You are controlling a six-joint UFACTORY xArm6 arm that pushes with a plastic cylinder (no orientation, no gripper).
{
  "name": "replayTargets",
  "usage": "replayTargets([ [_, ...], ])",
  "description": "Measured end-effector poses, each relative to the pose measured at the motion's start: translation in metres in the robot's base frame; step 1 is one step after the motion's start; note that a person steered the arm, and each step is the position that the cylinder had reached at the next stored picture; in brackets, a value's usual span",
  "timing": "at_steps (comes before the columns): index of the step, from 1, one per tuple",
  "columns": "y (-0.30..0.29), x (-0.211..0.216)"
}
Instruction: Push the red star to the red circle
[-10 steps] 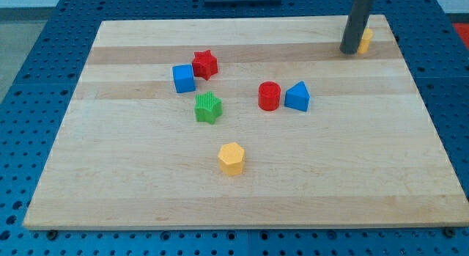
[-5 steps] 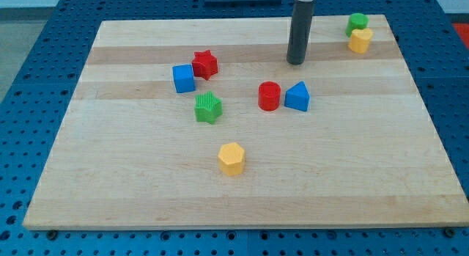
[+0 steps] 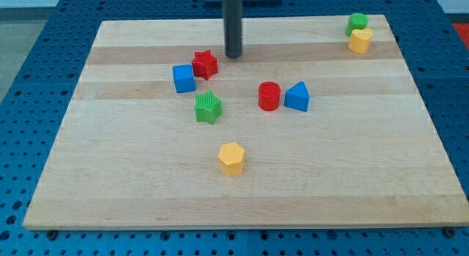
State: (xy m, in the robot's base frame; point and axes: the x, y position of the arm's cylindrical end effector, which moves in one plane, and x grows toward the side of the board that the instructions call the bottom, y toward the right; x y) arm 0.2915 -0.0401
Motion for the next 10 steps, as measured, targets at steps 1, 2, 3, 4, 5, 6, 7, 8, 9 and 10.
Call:
replayTargets([
  [1, -0.046, -0.002],
  [2, -0.072, 0.008],
  [3, -0.073, 0.026],
  [4, -0.057, 0.026],
  [5, -0.027, 0.032],
  [6, -0.015, 0.055],
  [7, -0.001, 0.074],
  [8, 0.031, 0.077],
  [9, 0.059, 0.087],
  [10, 0.083, 0.097],
])
